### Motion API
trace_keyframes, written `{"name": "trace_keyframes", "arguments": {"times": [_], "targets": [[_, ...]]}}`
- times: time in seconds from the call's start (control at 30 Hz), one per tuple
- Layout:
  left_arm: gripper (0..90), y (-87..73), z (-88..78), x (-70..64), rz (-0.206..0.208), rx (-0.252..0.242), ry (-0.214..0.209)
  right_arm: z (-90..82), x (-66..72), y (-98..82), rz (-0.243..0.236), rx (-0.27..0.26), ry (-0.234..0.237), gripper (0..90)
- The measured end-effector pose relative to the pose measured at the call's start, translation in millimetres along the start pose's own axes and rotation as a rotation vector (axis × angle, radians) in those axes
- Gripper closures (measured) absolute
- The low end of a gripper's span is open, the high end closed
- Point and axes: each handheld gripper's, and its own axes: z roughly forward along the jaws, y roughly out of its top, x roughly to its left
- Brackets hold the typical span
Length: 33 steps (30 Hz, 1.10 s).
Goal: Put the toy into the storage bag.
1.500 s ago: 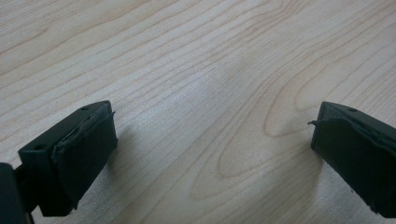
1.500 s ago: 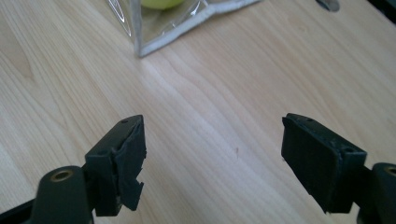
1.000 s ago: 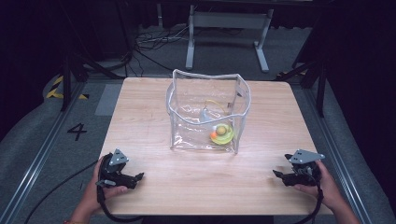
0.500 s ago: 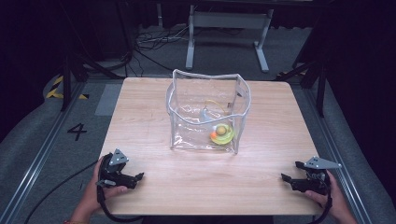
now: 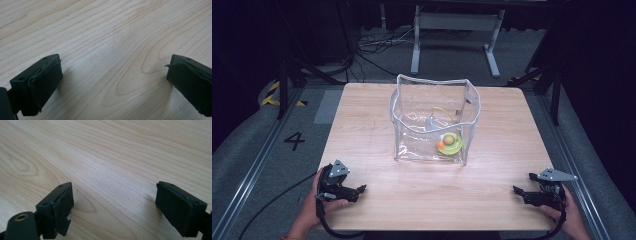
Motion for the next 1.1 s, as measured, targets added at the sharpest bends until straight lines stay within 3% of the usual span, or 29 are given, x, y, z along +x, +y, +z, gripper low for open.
{"name": "trace_keyframes", "arguments": {"times": [0.03, 0.43, 0.6, 1.1], "targets": [[0.5, -0.3, -0.2, -1.0, -0.015, 0.006, -0.007, 0.2, 0.3, 0.1, 0.002, -0.001, -0.001, 14.8], [0.3, 0.7, 0.3, 0.3, -0.003, 0.003, -0.002, 0.2, 0.4, 0.1, 0.003, -0.001, -0.001, 14.8], [0.3, 1.0, 1.4, -1.3, -0.033, -0.001, 0.009, 0.2, 0.3, 0.1, 0.003, -0.001, -0.002, 14.8], [0.3, 0.9, 0.9, -1.6, -0.034, 0.000, 0.018, 0.2, 0.5, 0.1, 0.003, -0.001, -0.002, 14.7]]}}
